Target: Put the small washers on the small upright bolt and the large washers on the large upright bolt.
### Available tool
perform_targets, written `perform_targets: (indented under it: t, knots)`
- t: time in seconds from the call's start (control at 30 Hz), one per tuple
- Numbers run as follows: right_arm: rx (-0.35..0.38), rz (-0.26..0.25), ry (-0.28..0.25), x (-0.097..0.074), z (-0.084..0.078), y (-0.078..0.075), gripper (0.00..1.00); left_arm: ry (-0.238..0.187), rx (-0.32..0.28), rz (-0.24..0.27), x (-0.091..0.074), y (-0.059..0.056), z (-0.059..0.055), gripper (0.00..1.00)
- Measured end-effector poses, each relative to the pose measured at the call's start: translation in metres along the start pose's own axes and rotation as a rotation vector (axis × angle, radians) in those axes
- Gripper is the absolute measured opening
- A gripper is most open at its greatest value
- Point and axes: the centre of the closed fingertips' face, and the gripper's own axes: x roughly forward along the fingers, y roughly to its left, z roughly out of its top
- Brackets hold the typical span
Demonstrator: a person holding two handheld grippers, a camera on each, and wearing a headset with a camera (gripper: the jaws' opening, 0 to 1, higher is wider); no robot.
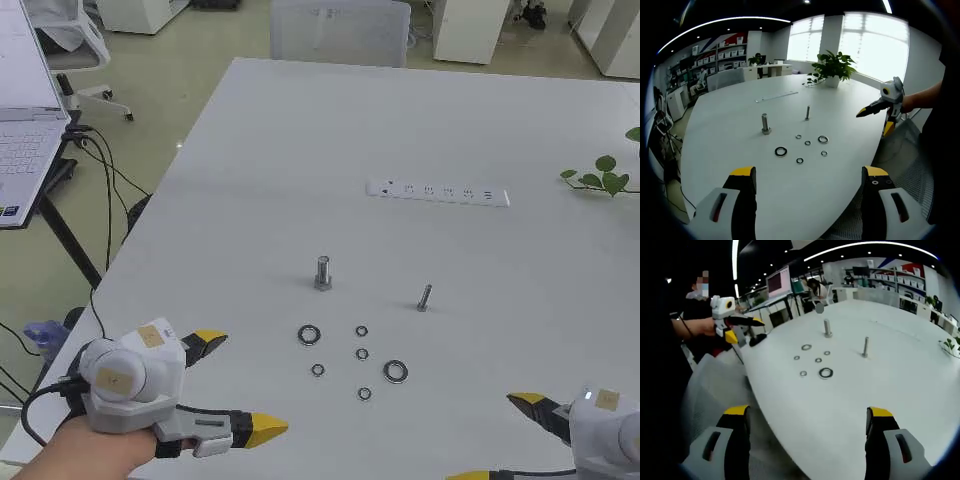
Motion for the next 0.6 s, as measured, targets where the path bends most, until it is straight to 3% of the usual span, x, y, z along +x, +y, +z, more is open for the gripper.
perform_targets:
  t: [0.6]
  knots:
    - [0.005,0.001,0.0,0.0016,-0.0002,0.0025,0.97,0.002,-0.005,0.0,-0.0006,-0.0021,-0.0046,0.87]
